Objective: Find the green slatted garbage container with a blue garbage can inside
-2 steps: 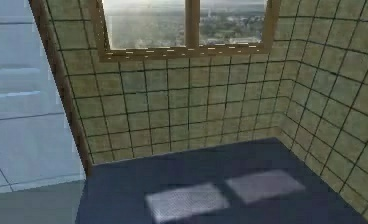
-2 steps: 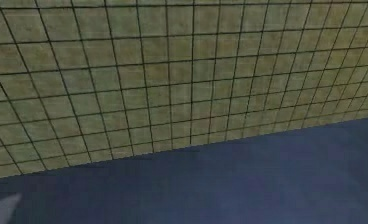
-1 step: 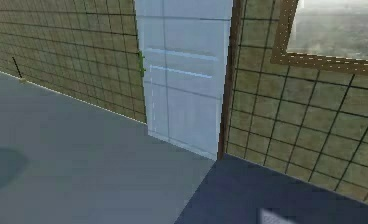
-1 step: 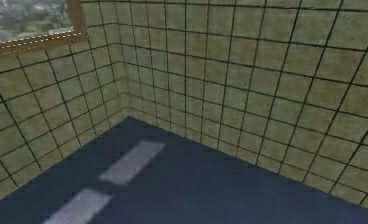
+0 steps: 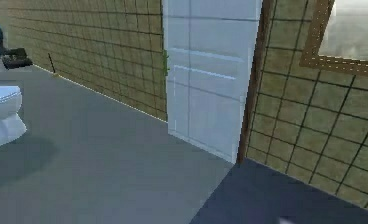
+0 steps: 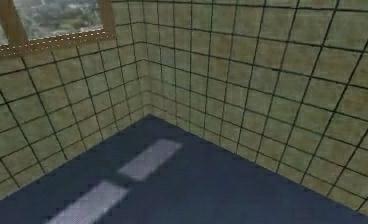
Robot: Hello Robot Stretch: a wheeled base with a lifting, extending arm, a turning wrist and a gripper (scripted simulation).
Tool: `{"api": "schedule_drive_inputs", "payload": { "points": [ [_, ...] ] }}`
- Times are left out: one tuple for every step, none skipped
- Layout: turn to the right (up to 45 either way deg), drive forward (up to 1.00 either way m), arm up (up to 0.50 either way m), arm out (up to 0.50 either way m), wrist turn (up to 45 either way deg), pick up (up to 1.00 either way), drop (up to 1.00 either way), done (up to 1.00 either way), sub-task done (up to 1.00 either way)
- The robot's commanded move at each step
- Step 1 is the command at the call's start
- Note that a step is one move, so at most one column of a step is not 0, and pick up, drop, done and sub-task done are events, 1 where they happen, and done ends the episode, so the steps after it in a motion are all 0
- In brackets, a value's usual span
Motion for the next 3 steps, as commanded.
{"api": "schedule_drive_inputs", "payload": {
  "points": [
    [0.0, 0.35, 0.0, 0.0, 0.0, 0.0, 0.0, 0.0, 0.0],
    [-30.0, 0.0, 0.0, 0.0, 0.0, 0.0, 0.0, 0.0, 0.0],
    [0.0, 1.0, 0.0, 0.0, 0.0, 0.0, 0.0, 0.0, 0.0]
  ]
}}
